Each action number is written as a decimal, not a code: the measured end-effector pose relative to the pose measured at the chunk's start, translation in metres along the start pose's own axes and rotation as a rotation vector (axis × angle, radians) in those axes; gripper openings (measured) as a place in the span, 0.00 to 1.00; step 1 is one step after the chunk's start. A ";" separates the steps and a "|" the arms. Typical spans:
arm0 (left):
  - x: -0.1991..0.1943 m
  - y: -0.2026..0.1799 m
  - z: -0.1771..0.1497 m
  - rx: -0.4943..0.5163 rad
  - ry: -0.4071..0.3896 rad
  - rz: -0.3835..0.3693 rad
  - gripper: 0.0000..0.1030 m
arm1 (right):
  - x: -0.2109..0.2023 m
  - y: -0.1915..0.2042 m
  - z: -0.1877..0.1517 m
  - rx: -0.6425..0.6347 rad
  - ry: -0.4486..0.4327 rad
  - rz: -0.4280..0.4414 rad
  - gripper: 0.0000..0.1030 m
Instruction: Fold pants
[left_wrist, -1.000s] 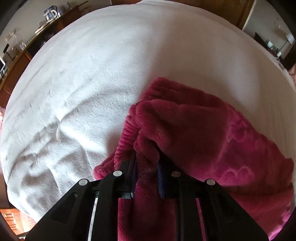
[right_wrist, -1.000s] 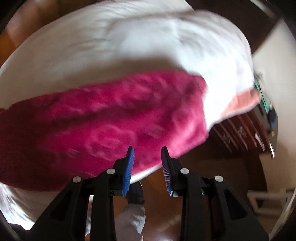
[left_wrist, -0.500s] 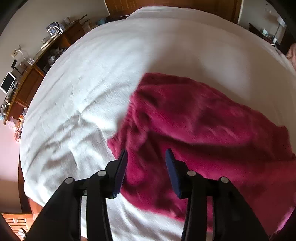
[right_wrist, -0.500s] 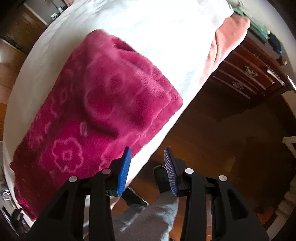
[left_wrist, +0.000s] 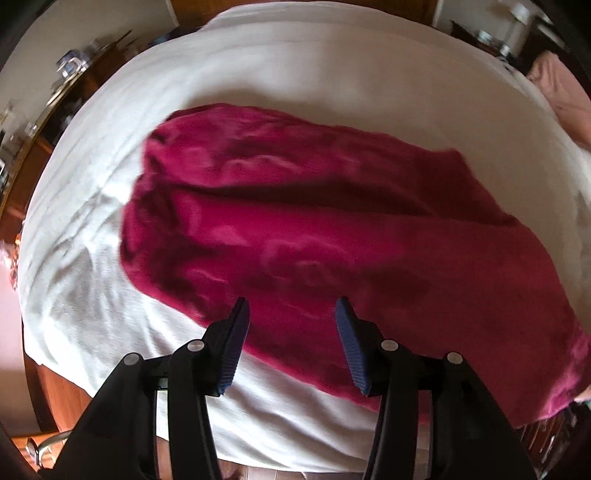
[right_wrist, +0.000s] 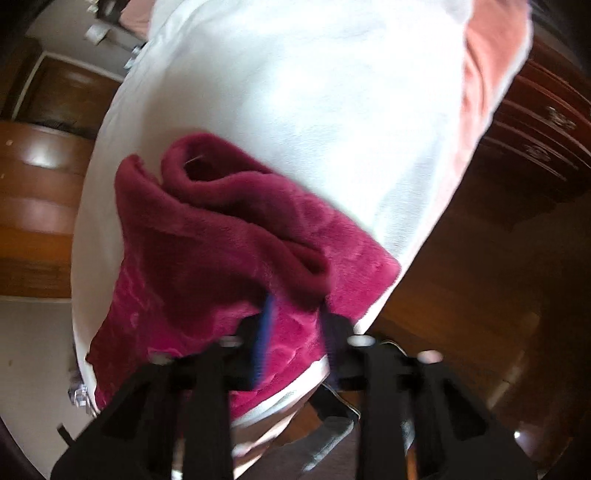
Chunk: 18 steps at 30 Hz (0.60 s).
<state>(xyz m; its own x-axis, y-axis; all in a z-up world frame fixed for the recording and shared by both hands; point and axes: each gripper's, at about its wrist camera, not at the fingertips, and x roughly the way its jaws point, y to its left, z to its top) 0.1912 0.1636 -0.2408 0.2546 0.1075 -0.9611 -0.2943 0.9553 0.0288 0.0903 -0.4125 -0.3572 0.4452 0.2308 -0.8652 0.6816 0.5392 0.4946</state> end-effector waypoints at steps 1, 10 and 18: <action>-0.001 -0.010 -0.002 0.013 0.002 -0.005 0.47 | 0.000 0.000 0.002 -0.008 0.007 0.010 0.09; -0.006 -0.075 -0.009 0.106 0.005 -0.036 0.48 | -0.032 -0.018 -0.003 -0.136 0.036 0.003 0.07; -0.004 -0.104 -0.020 0.158 0.032 -0.042 0.48 | -0.016 -0.005 -0.004 -0.324 0.071 -0.120 0.18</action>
<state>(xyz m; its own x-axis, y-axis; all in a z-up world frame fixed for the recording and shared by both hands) 0.2023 0.0584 -0.2453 0.2337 0.0603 -0.9704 -0.1345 0.9905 0.0291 0.0772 -0.4159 -0.3463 0.3238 0.1993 -0.9249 0.5020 0.7924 0.3465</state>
